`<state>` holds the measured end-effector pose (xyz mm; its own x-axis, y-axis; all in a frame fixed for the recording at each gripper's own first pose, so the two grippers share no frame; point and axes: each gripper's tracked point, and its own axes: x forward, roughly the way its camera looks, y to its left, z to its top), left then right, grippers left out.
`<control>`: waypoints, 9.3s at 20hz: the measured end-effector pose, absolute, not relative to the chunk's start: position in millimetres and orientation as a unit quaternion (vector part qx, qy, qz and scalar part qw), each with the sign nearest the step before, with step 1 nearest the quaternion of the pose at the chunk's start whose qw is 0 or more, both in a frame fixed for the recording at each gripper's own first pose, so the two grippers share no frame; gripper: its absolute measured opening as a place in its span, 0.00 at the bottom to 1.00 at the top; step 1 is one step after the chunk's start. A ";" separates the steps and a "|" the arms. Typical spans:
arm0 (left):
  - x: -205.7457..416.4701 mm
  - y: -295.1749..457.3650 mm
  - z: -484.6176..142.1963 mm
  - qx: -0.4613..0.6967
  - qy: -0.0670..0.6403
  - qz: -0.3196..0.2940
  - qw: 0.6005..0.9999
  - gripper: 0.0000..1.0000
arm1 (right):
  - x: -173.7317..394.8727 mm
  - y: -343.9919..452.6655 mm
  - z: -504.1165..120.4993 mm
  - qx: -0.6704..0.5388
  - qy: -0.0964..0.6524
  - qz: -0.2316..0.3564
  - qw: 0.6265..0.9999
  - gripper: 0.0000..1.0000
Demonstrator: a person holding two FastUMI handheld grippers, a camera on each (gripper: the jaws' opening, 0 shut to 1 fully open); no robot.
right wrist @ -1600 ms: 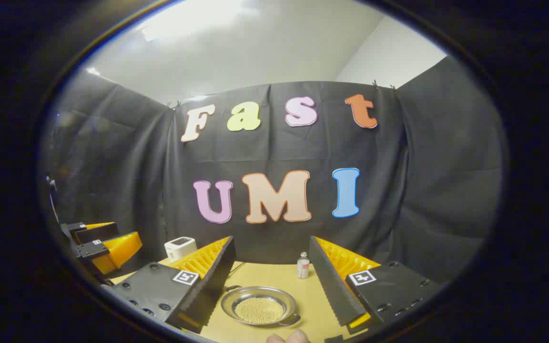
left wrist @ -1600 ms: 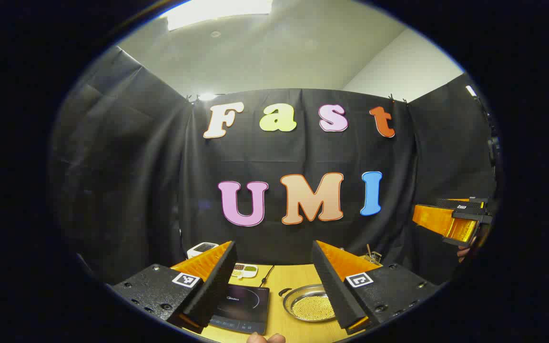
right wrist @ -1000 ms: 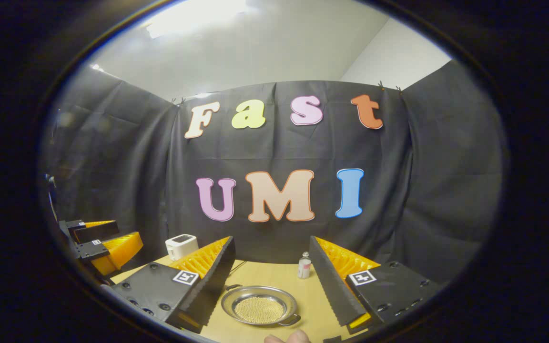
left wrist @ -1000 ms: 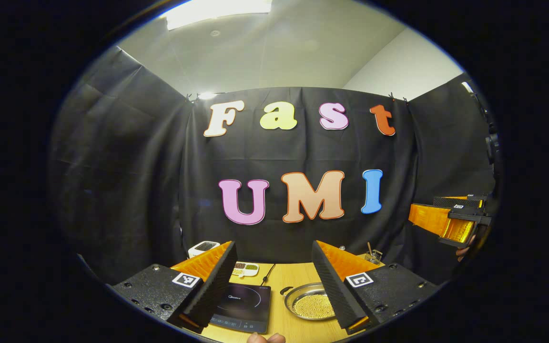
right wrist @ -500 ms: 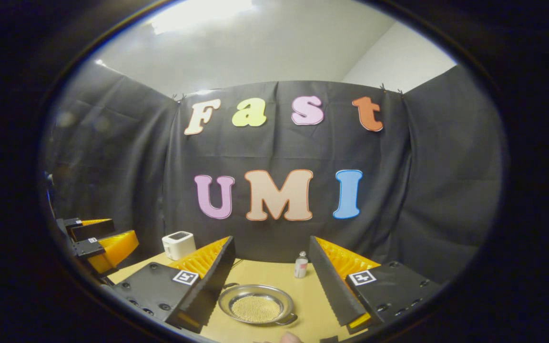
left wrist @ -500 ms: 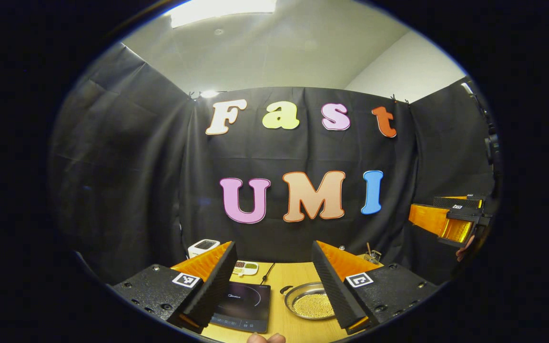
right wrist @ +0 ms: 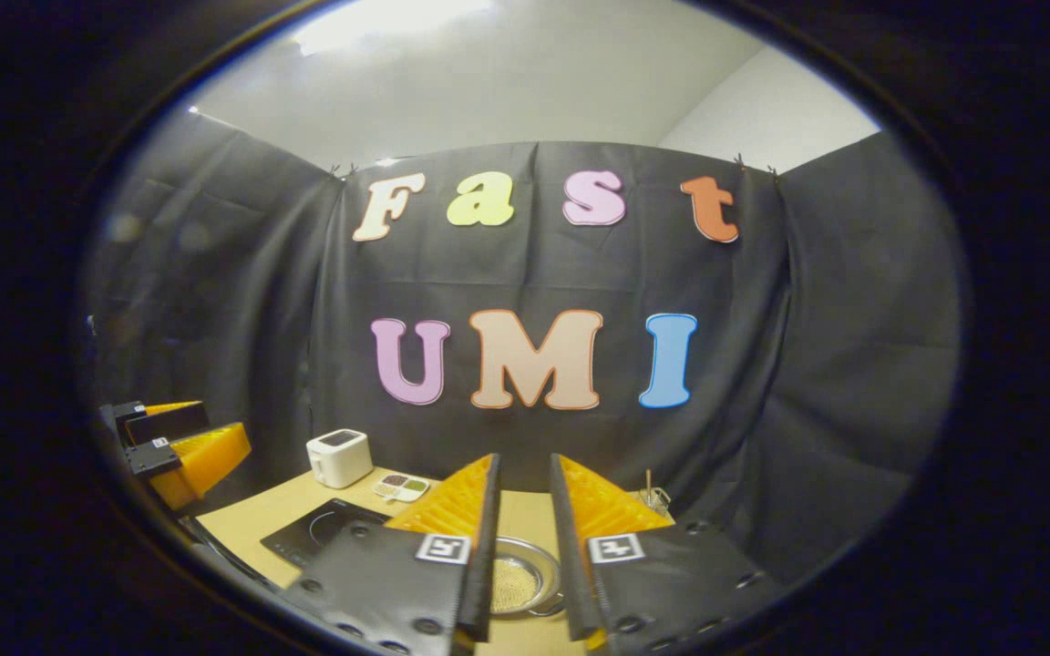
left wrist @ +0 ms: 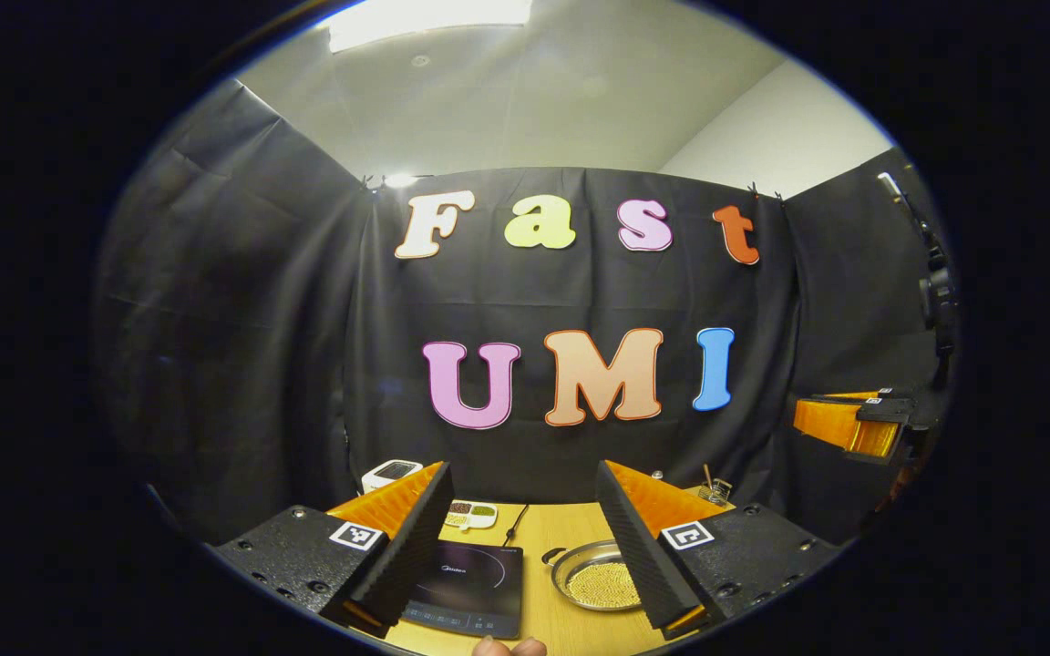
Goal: First push the handle of the pot to place it horizontally, then grasp the pot with both hands and set it on the induction cooktop.
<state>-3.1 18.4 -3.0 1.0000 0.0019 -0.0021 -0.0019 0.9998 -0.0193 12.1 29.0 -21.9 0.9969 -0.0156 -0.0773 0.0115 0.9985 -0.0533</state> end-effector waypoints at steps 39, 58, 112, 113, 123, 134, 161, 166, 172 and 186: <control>115.1 10.9 -128.2 -0.004 0.170 0.063 0.983 0.96 | 39.1 -8.8 -420.6 0.020 0.514 0.200 0.834 0.03; 125.1 17.9 -154.1 -0.017 0.198 0.077 0.977 0.97 | 47.3 -35.9 -468.0 0.012 0.573 0.165 0.803 0.03; 153.0 -3.0 -332.9 -0.100 0.410 -0.103 0.901 0.97 | 144.0 -90.5 -410.4 0.045 0.507 -0.092 0.856 0.39; 151.6 -4.7 -341.3 -0.095 0.423 -0.101 0.896 0.97 | 146.8 -91.2 -414.4 0.043 0.510 -0.090 0.854 0.48; 161.8 -19.4 -416.7 -0.053 0.496 -0.090 0.862 0.95 | 155.5 -93.6 -463.1 0.034 0.561 -0.080 0.823 0.70; 161.2 -11.8 -463.3 -0.032 0.543 -0.047 0.838 0.66 | 162.9 -92.7 -484.5 0.011 0.560 -0.069 0.825 0.59; 121.7 67.3 -385.4 -0.002 0.513 -0.013 0.858 0.58 | 176.5 -74.6 -485.9 0.061 0.539 -0.017 0.840 0.51; 130.6 135.7 -385.6 -0.004 0.503 -0.033 0.864 0.58 | 178.7 -54.6 -480.8 0.051 0.534 -0.040 0.843 0.55; 141.2 218.1 -402.9 -0.008 0.510 -0.058 0.858 0.58 | 172.0 -27.2 -478.9 0.031 0.543 -0.067 0.836 0.51; 185.4 283.2 -414.2 0.011 0.499 -0.089 0.862 0.57 | 177.2 -8.7 -475.7 0.014 0.553 -0.091 0.828 0.51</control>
<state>185.4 283.2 -414.2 0.4863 -0.1429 -0.8620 0.1656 0.9837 -0.0697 177.2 -8.7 -475.7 0.3725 -0.1362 -0.9180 0.1665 0.9829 -0.0783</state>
